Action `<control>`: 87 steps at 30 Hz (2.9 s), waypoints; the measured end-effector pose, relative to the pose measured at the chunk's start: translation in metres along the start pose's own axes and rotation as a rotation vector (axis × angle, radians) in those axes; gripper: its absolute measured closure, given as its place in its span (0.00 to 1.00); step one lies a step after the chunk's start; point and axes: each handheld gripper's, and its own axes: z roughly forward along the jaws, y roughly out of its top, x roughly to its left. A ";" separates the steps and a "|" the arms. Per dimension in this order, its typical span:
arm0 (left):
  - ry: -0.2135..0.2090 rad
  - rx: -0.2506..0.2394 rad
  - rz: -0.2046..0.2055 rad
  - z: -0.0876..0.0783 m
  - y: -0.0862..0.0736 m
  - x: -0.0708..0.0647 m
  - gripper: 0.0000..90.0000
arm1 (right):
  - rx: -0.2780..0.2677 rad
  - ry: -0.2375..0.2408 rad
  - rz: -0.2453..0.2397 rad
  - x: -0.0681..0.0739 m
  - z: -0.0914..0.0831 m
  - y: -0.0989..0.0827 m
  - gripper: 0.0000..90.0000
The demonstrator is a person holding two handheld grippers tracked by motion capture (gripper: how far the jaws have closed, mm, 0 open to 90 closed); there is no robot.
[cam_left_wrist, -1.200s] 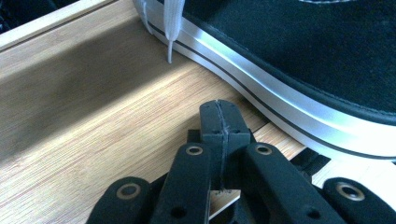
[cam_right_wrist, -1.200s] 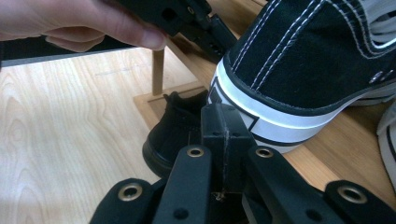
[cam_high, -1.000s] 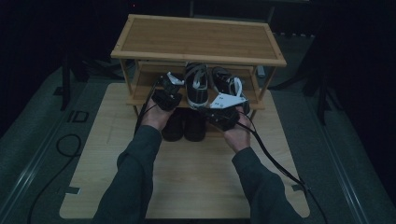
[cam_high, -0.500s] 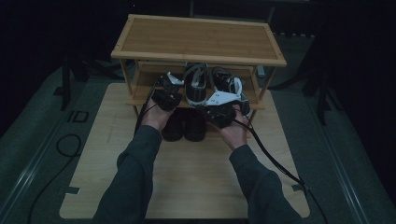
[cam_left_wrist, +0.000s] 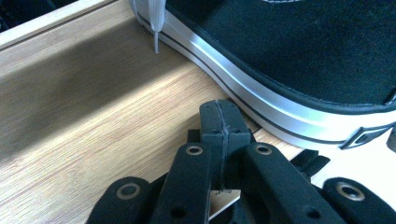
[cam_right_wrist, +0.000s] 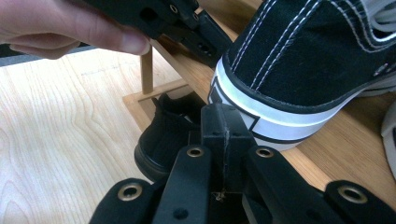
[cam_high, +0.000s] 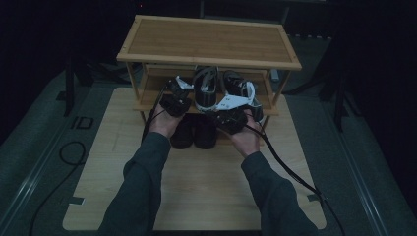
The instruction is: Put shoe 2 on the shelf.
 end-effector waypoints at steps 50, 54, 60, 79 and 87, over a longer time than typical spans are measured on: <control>-0.021 -0.007 -0.020 0.000 -0.001 0.003 1.00 | 0.062 0.070 -0.067 -0.008 -0.063 -0.028 1.00; -0.021 -0.007 -0.020 0.000 -0.001 0.003 1.00 | 0.057 0.079 -0.057 -0.011 -0.067 -0.031 1.00; -0.021 -0.002 -0.014 0.000 -0.001 0.004 1.00 | 0.060 0.081 -0.057 -0.014 -0.075 -0.037 1.00; -0.022 -0.005 -0.020 0.000 -0.001 0.003 1.00 | 0.051 0.086 0.008 -0.031 -0.095 -0.067 1.00; -0.022 -0.005 -0.019 0.000 -0.001 0.004 1.00 | 0.047 0.073 0.030 -0.037 -0.105 -0.075 1.00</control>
